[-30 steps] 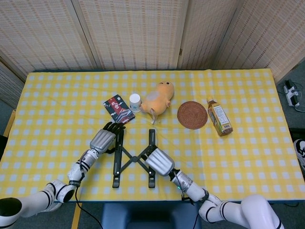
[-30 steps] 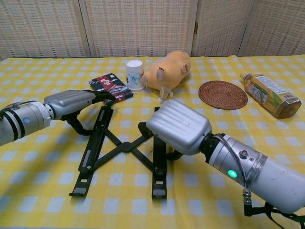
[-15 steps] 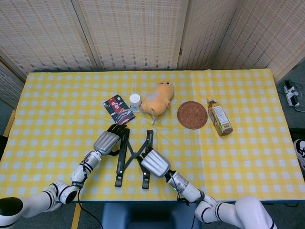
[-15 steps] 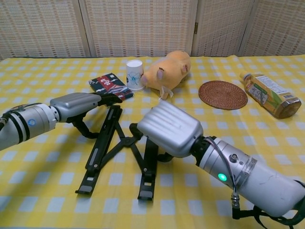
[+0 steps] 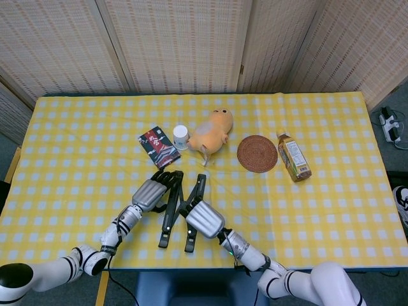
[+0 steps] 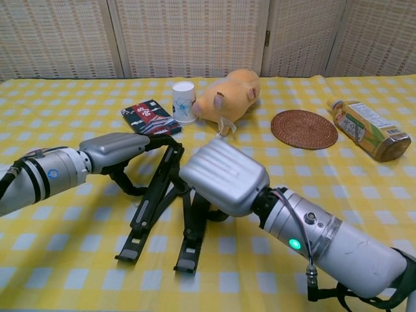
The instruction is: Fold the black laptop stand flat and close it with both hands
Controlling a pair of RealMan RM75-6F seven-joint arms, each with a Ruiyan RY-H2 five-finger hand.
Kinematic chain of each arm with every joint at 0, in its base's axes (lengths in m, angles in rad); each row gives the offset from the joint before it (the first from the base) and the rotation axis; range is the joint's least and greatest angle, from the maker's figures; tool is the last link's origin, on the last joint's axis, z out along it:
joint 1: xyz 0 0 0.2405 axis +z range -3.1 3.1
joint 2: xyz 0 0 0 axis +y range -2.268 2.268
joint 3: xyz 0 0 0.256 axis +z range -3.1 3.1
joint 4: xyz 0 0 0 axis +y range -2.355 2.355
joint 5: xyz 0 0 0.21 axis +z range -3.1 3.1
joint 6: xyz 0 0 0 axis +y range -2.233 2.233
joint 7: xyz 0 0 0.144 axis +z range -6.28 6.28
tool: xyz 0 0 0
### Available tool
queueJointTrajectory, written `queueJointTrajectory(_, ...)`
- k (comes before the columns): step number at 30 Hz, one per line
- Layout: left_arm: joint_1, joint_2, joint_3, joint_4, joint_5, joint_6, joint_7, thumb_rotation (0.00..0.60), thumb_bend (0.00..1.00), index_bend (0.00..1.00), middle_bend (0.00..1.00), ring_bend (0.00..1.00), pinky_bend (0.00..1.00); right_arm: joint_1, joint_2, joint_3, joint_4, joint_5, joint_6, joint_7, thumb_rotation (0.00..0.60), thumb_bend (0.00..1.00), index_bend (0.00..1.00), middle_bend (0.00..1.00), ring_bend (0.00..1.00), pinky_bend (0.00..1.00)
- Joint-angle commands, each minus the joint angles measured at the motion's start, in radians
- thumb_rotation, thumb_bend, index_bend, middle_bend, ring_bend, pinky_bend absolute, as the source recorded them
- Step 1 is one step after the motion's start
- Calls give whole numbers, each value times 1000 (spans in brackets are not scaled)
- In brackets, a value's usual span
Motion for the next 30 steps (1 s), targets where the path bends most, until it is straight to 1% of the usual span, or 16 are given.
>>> queueJointTrajectory(1,-1,-2,2,-3,-1,-3,8,600,213,100,37,0,3,1,-1,-2,1,-3,3,1,600,143,466,652,653,549)
queueJointTrajectory(4,0,0,2,-9,-3,0,19,600,213,100,34,0,3,0,4,-5,-10,-7,8,1,600,142,466,652,654,549)
queueJointTrajectory(7,9,17,-6,-32,-8,18,16,600,213,98,30,0,2,1,38,-8,-62,-17,17,-14,600,143,444,615,641,549)
queueJointTrajectory(8,13,30,-8,-45,-9,27,17,600,213,96,28,0,1,2,61,-6,-99,-16,12,-29,600,143,409,587,627,549)
queueJointTrajectory(10,21,53,-11,-69,-12,39,19,600,213,91,23,0,0,5,111,-2,-182,-1,-20,-51,600,142,295,514,567,550)
queueJointTrajectory(12,32,84,-15,-102,-16,55,17,600,213,86,16,0,0,13,180,5,-289,13,-59,-105,600,142,219,453,499,549)
queueJointTrajectory(15,49,126,-15,-146,-19,74,12,600,213,83,11,0,0,26,274,21,-438,54,-136,-181,600,142,127,375,434,519)
queueJointTrajectory(16,54,138,-15,-158,-20,79,11,600,213,82,9,0,0,33,300,27,-480,75,-170,-194,600,142,72,335,402,475)
queueJointTrajectory(17,59,152,-16,-172,-22,85,10,600,212,81,7,0,0,43,330,39,-529,105,-209,-217,600,142,45,311,381,444)
queueJointTrajectory(18,64,161,-16,-183,-24,89,9,600,212,79,5,0,0,51,349,49,-559,129,-241,-237,600,142,12,267,343,379)
queueJointTrajectory(21,76,189,-18,-214,-28,101,-1,600,212,77,2,0,0,88,401,78,-638,218,-351,-295,600,142,0,168,241,233)
queueJointTrajectory(26,90,222,-17,-240,-34,107,-10,600,212,70,0,0,0,172,457,113,-693,392,-531,-378,600,141,0,19,67,22)
queueJointTrajectory(28,92,226,-17,-242,-36,108,-13,600,213,69,0,0,0,192,464,116,-697,428,-560,-393,600,141,0,0,20,0)
queueJointTrajectory(30,93,228,-18,-243,-38,109,-15,600,212,68,0,0,0,207,468,117,-698,452,-577,-404,600,141,0,0,1,0)
